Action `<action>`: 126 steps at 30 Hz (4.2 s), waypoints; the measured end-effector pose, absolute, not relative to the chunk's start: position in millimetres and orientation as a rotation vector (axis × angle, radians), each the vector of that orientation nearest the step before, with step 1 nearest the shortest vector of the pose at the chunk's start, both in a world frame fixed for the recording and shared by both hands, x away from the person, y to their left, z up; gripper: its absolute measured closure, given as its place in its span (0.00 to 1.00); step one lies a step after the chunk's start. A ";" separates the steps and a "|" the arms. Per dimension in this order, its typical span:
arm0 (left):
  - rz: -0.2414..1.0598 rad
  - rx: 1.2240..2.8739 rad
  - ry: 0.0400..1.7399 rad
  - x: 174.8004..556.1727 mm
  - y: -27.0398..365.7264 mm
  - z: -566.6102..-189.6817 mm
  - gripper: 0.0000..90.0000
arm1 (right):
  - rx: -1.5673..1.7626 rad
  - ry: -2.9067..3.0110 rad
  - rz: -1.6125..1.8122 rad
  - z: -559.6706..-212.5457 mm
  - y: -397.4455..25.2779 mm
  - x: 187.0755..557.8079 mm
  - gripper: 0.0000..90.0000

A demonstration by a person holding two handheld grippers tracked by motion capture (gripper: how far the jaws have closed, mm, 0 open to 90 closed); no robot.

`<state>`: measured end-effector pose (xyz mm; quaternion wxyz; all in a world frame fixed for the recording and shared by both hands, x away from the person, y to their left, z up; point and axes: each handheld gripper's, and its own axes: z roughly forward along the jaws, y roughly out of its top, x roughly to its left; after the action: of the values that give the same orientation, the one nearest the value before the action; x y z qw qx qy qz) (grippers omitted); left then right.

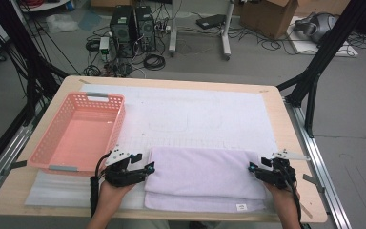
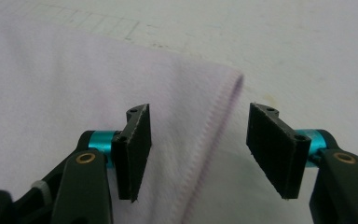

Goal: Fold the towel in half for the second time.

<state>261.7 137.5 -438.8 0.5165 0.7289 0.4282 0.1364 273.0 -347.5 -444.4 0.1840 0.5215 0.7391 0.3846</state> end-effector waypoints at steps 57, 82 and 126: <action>0.371 1.776 1.163 362.4 111.5 -425.2 0.88 | 1.380 2.054 1.138 -434.2 -328.7 310.6 0.89; 0.334 1.825 1.160 349.5 115.6 -428.0 0.42 | 1.504 1.961 1.183 -422.3 -335.6 327.8 0.56; 0.406 1.775 1.029 278.2 133.2 -426.5 0.90 | 1.377 1.922 1.349 -409.4 -348.2 261.0 0.95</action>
<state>278.2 133.2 -426.5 0.5014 0.7343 0.4257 0.1679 261.0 -348.2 -409.4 0.2081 0.4949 0.6904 0.4848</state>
